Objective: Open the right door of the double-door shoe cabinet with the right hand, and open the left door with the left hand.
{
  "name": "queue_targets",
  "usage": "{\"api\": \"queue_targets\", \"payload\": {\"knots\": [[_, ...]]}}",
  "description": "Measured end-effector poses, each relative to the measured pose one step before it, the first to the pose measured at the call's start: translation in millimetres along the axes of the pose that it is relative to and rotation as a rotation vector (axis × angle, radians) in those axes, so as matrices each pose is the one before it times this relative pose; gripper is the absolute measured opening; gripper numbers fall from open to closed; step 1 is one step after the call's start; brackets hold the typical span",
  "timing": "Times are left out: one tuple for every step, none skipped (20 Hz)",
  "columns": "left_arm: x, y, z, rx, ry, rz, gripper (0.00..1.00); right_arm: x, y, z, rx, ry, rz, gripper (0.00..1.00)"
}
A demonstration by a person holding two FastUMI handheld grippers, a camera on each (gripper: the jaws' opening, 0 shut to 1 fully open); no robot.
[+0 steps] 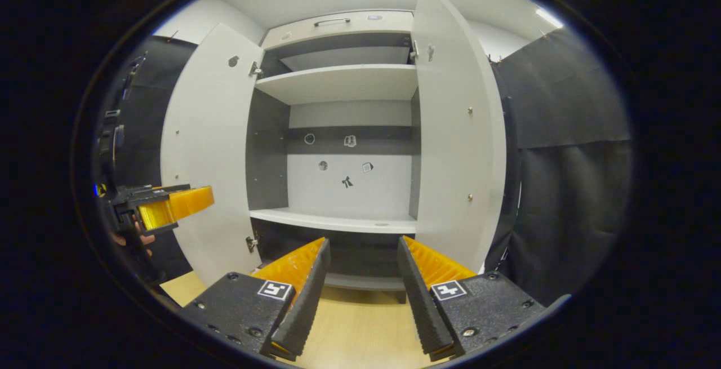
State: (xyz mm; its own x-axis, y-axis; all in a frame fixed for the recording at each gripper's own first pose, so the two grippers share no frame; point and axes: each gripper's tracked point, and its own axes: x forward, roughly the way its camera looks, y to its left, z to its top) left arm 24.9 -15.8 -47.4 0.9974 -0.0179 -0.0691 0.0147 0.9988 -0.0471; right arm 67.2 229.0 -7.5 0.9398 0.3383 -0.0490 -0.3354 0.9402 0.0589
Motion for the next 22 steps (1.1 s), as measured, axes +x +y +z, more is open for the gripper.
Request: {"api": "queue_targets", "payload": {"knots": [[0.07, 0.73, -0.64, -0.00127, -0.00051, 0.00340, 0.87, -0.58, 1.00, 0.03, 0.00227, -0.00396, 0.00302, 0.76], [-0.89, -0.08, -0.54, -0.00175, 0.00260, 0.00094, 0.87, 0.50, 0.85, 0.00, 0.00222, -0.00169, 0.00350, 0.75], [0.77, -0.61, -1.08, -0.00161, 0.00485, -0.00167, 0.87, 0.29, 0.97, -0.80, 0.00013, 0.00438, 0.00251, 0.76], [-0.28, 0.02, -1.73, -0.00121, 0.00509, -0.00073, 0.88, 0.87, 0.04, -1.17, -0.00077, 0.00513, -0.00010, 0.75], [1.25, -0.62, -0.52, -0.00116, 0.00164, -0.00187, 0.87, 0.72, 0.12, 0.08, 0.00172, 0.00182, -0.00012, 0.77], [0.58, -0.81, -0.19, 0.00022, 0.00116, -0.00123, 0.87, 0.82, 0.14, -0.12, 0.00175, -0.00008, -0.00030, 0.77], [1.04, 0.07, -1.70, 0.00092, 0.00242, -0.00001, 0.87, 0.46, -0.58, -0.10, -0.00038, 0.00196, -0.00159, 0.76], [0.82, -0.70, -1.39, -0.00007, 0.00280, -0.00136, 0.87, 0.28, -0.46, -0.17, -0.00006, 0.00012, -0.00197, 0.76], [0.17, -1.95, -0.99, -0.00025, 0.00290, -0.00435, 0.87, 0.12, -1.44, -0.27, 0.00039, 0.00110, -0.00268, 0.76], [0.04, -2.15, -0.47, 0.00086, 0.00192, -0.00528, 0.87, 0.93, -0.69, 0.38, 0.00057, 0.00030, -0.00107, 0.76], [0.67, -0.32, 0.14, 0.00171, -0.00018, -0.00183, 0.87, 0.42, -0.40, 0.58, 0.00167, 0.00022, -0.00135, 0.76], [0.20, -0.25, 0.34, 0.00220, -0.00014, -0.00110, 0.87, 0.53, 0.28, 0.57, 0.00250, -0.00107, -0.00001, 0.76], [1.02, -0.08, 1.00, 0.00125, -0.00291, -0.00091, 0.87, 0.03, 0.42, 0.80, 0.00250, -0.00076, 0.00180, 0.76], [0.42, -0.07, 0.92, 0.00067, -0.00177, -0.00079, 0.87, -0.30, 0.32, 0.89, 0.00133, -0.00240, 0.00089, 0.76], [-0.28, -0.47, -0.59, -0.00004, 0.00160, -0.00066, 0.87, 0.10, -0.12, 0.33, -0.00260, 0.00041, 0.00031, 0.76], [-0.92, -0.50, -0.69, -0.00036, 0.00117, -0.00026, 0.87, -0.83, -0.56, -0.02, -0.00276, 0.00121, -0.00130, 0.76], [-0.82, -0.84, -0.12, -0.00132, -0.00106, -0.00020, 0.87, -1.26, -0.06, -0.27, -0.00090, 0.00018, -0.00076, 0.76], [-1.33, -0.36, -0.13, 0.00016, -0.00035, -0.00052, 0.87, -1.19, -0.80, -0.50, 0.00060, -0.00115, -0.00345, 0.76], [-0.36, 0.19, -1.02, 0.00120, 0.00372, 0.00196, 0.87, -0.62, -0.29, -0.36, 0.00115, 0.00151, -0.00176, 0.76], [-0.32, 0.69, -1.16, 0.00045, 0.00473, 0.00362, 0.87, -0.82, 0.42, -1.30, -0.00083, 0.00569, 0.00274, 0.76], [-0.74, 0.31, -0.85, -0.00034, 0.00399, 0.00166, 0.87, -1.31, 0.29, -0.71, -0.00011, 0.00394, 0.00288, 0.75], [-1.38, 0.47, 0.12, -0.00017, -0.00001, 0.00174, 0.87, -1.36, -0.37, -0.49, 0.00044, 0.00126, 0.00133, 0.76]]}}
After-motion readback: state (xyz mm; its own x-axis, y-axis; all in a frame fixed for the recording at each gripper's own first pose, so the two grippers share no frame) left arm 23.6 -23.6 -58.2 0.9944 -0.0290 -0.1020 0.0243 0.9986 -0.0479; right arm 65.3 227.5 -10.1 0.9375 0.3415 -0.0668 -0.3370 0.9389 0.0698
